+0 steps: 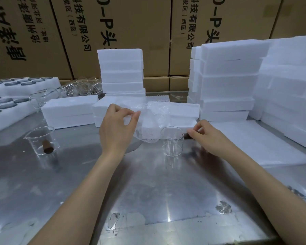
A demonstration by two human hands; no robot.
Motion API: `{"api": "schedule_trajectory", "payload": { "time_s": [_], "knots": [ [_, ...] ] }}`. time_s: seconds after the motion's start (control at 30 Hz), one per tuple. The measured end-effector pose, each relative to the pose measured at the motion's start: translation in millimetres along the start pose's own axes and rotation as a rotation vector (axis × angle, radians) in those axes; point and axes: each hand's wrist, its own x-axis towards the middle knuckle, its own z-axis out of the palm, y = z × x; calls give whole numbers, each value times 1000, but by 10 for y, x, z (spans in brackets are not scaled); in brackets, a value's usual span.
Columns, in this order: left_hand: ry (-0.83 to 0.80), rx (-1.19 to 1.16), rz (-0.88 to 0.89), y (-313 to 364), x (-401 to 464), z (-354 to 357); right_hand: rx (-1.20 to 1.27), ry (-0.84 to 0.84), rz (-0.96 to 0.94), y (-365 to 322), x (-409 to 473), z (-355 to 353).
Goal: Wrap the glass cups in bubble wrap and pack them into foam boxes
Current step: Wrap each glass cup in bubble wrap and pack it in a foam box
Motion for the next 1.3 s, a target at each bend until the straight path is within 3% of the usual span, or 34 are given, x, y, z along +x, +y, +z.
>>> {"api": "schedule_trajectory", "payload": {
  "time_s": [0.2, 0.33, 0.47, 0.53, 0.7, 0.9, 1.1, 1.3],
  "knots": [
    [44, -74, -73, 22, 4, -27, 181, -206, 66, -43, -13, -92],
    [45, -107, -109, 45, -10, -40, 381, -204, 7, -70, -27, -191],
    [82, -82, -9, 85, -40, -39, 813, -277, -89, -158, -81, -215],
    [99, -46, 53, 123, -46, -27, 844, -289, -140, -210, -122, -165],
    [165, -65, 161, 202, -60, -9, 686, -109, -207, -283, -187, 41],
    [165, -115, 237, 328, -90, 4, 684, 194, -289, -358, -232, 171],
    [148, -65, 239, 371, -152, 51, 712, 333, -274, -366, -248, 185],
    [198, -1, 396, 454, -197, 92, 678, 397, -270, -374, -275, 221]
  ]
}}
